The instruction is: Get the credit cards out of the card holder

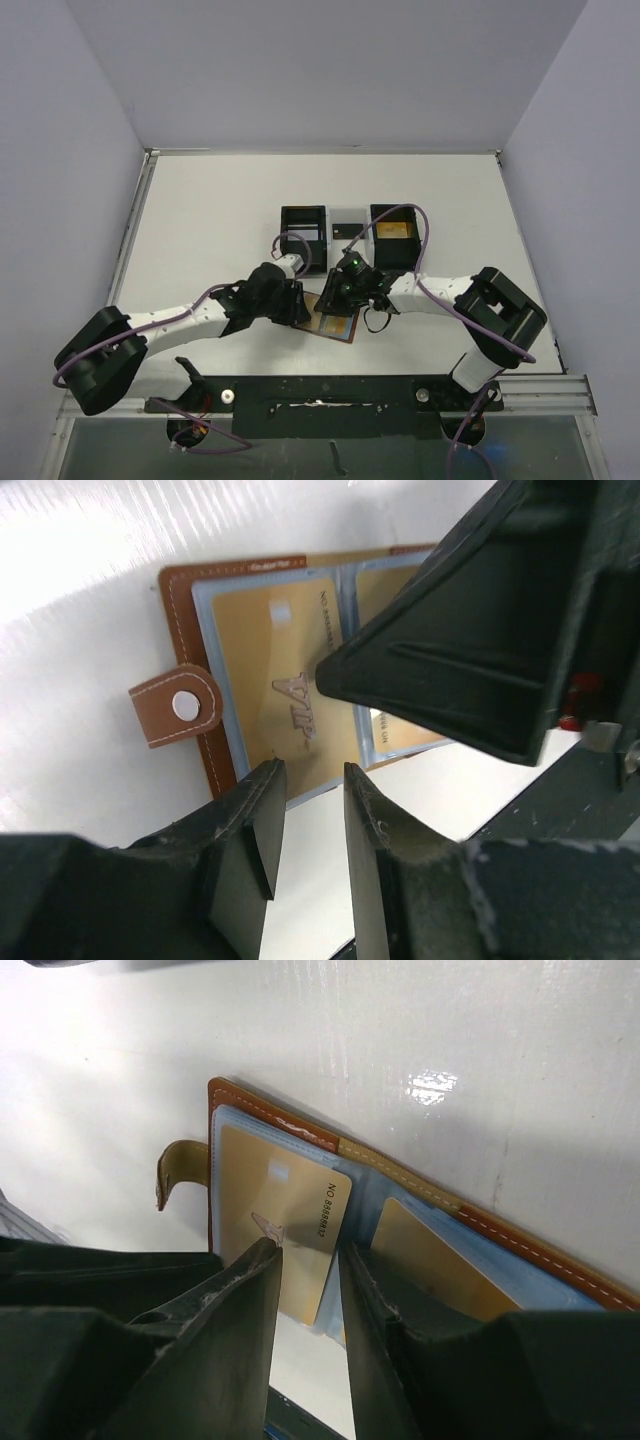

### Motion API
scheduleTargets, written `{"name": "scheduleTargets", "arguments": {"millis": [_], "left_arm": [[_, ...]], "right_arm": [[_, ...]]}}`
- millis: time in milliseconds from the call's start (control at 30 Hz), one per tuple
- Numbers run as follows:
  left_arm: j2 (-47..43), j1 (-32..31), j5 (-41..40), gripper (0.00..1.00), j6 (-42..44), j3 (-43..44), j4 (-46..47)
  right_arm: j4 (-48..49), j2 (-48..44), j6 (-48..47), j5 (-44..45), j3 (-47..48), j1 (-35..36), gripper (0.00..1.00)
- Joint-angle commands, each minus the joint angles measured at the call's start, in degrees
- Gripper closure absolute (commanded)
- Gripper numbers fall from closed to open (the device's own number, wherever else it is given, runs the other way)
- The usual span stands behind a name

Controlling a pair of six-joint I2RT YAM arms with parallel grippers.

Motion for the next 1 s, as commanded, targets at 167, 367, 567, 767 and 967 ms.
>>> {"name": "scheduleTargets", "arguments": {"millis": [167, 367, 567, 767, 967], "left_arm": [[7.21, -2.14, -5.88, 0.73, 1.64, 3.0, -2.37], [7.21, -2.36, -7.53, 0.73, 1.48, 2.47, -3.22], [6.59, -2.38, -6.21, 0.73, 0.43, 1.28, -1.11], [6.76, -2.33, -5.1, 0.73, -0.24, 1.31, -0.33], [4.03, -2.32, -7.58, 0.69, -1.66, 1.78, -1.99]], "right_arm": [[3.91, 0.04, 1.8, 0.01, -2.67, -1.08, 0.71], [3.43, 0.27, 2.94, 0.95, -3.27, -1.17, 0.72], [11.08, -0.49, 5.01, -1.05, -6.81, -1.49, 0.82], [15.66, -0.79, 5.42, -1.75, -8.17, -1.68, 0.95], [13.52, -1.89, 3.19, -1.87, -7.91, -2.09, 1.0]]}}
